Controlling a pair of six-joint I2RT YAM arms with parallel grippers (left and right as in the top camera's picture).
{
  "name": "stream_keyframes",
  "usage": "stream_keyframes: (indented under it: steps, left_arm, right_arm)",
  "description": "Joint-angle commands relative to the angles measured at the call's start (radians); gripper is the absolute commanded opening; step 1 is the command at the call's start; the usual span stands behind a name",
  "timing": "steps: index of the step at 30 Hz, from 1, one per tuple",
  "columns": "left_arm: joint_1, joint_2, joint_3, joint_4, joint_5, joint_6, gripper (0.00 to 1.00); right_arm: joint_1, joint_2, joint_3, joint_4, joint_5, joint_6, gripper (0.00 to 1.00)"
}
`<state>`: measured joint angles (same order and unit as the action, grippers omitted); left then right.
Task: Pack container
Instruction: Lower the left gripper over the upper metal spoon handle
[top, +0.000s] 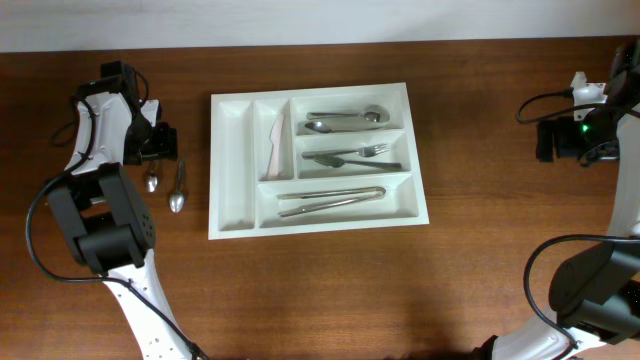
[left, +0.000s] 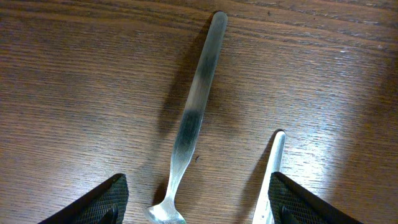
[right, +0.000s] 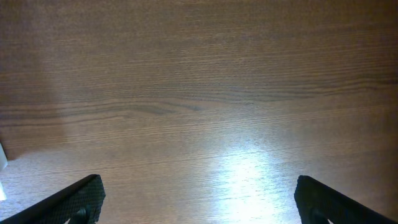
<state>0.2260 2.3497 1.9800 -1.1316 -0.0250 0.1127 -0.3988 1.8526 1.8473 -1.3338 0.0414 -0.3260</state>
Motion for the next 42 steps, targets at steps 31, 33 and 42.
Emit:
stream_keyframes:
  steps: [31,33,42]
  left_arm:
    - [0.015,0.008,-0.053,0.014,0.014,0.017,0.74]
    - [0.015,0.008,-0.053,0.014,0.015,0.017,0.74]
    - [0.016,0.008,-0.080,0.014,0.014,0.017,0.74]
  right_arm:
    - [-0.001,0.002,-0.003,0.000,0.008,-0.007,0.98]
    - [-0.001,0.002,-0.003,0.000,0.008,-0.007,0.99]
    - [-0.001,0.002,-0.003,0.000,0.008,-0.007,0.99]
